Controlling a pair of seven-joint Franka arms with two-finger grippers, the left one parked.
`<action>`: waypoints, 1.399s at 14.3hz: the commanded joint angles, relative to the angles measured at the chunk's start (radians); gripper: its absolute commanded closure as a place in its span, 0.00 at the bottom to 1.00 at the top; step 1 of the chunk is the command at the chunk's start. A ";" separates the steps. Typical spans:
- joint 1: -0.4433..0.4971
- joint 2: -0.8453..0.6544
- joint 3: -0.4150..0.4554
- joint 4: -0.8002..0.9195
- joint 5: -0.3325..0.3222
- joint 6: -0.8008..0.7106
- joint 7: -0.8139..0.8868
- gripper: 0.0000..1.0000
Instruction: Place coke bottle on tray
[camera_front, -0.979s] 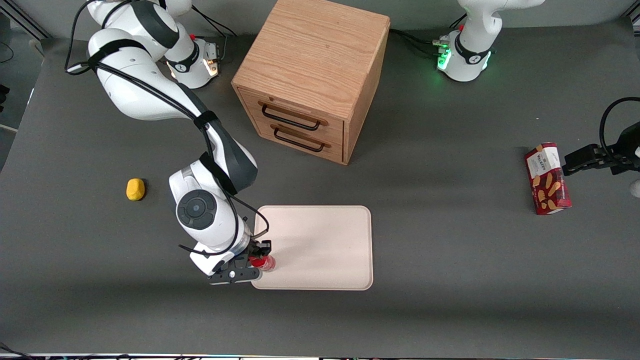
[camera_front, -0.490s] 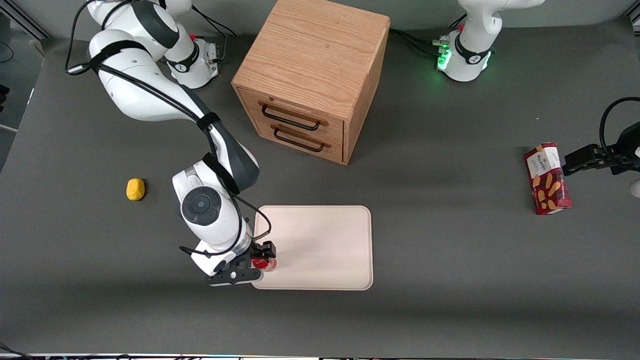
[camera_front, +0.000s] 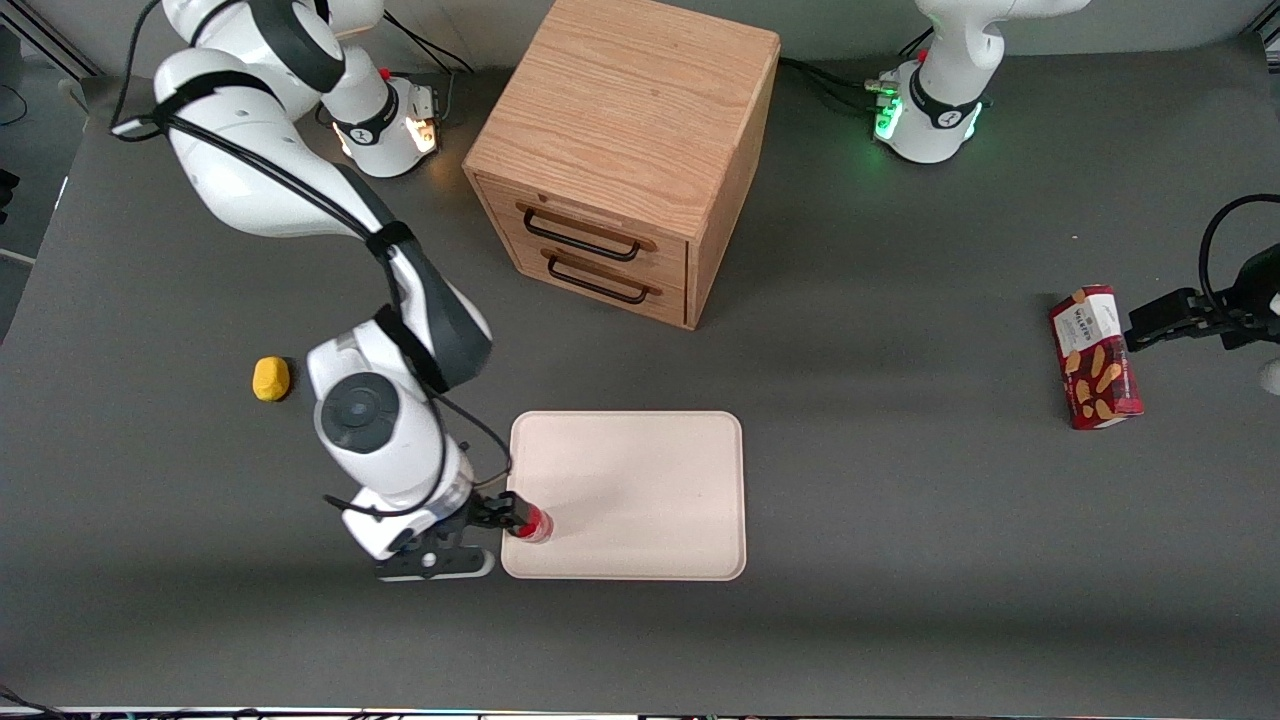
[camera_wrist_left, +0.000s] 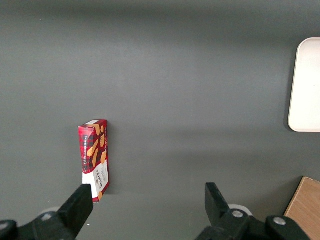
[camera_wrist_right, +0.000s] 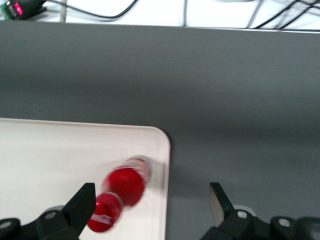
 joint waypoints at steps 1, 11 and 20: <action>-0.097 -0.203 0.022 -0.238 0.045 0.011 0.017 0.00; -0.117 -0.917 -0.272 -0.923 0.416 0.025 -0.196 0.00; -0.118 -1.064 -0.289 -0.852 0.448 -0.303 -0.211 0.00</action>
